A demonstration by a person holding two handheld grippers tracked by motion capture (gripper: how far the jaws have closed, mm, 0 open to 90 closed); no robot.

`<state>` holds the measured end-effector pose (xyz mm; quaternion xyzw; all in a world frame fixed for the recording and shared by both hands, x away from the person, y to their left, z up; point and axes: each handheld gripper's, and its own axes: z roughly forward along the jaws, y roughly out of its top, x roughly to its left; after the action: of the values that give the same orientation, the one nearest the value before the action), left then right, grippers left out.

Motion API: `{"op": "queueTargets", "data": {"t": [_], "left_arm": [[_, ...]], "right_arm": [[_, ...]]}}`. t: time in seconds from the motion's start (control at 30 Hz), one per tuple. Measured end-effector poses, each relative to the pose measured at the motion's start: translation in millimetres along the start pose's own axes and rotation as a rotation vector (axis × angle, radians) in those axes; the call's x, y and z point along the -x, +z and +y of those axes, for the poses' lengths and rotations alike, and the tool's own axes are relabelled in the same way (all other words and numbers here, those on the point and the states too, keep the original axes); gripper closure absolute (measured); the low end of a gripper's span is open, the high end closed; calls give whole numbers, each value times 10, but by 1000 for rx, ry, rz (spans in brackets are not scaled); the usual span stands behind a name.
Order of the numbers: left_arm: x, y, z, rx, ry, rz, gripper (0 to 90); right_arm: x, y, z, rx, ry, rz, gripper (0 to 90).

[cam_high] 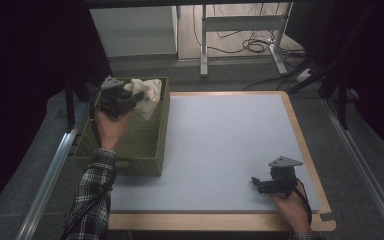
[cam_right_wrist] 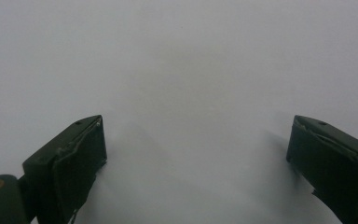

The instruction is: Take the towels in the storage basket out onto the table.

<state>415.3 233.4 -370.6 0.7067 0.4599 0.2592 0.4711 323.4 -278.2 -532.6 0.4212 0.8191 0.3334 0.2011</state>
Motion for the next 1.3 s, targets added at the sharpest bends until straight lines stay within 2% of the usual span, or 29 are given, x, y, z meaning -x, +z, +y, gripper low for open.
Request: {"op": "queueTargets", "data": {"t": [0.3,0.6,0.93,1.03,1.27,1.3], "left_arm": [[237,33,137,41,28,-49,757],[459,118,209,43,53,-92,757],[757,323,81,17,76,-165,755],[867,387,19,14,76,-200,755],[1122,533,-114,-21,106,-262,752],[1122,533,-114,-21,106,-262,752]], "right_arm": [[0,0,0,0,0,1,47],[0,0,0,1,0,1,47],[0,0,0,0,1,2,47],[0,0,0,0,0,2,47],[0,-1,0,0,1,2,47],[0,-1,0,0,1,2,47]]}}
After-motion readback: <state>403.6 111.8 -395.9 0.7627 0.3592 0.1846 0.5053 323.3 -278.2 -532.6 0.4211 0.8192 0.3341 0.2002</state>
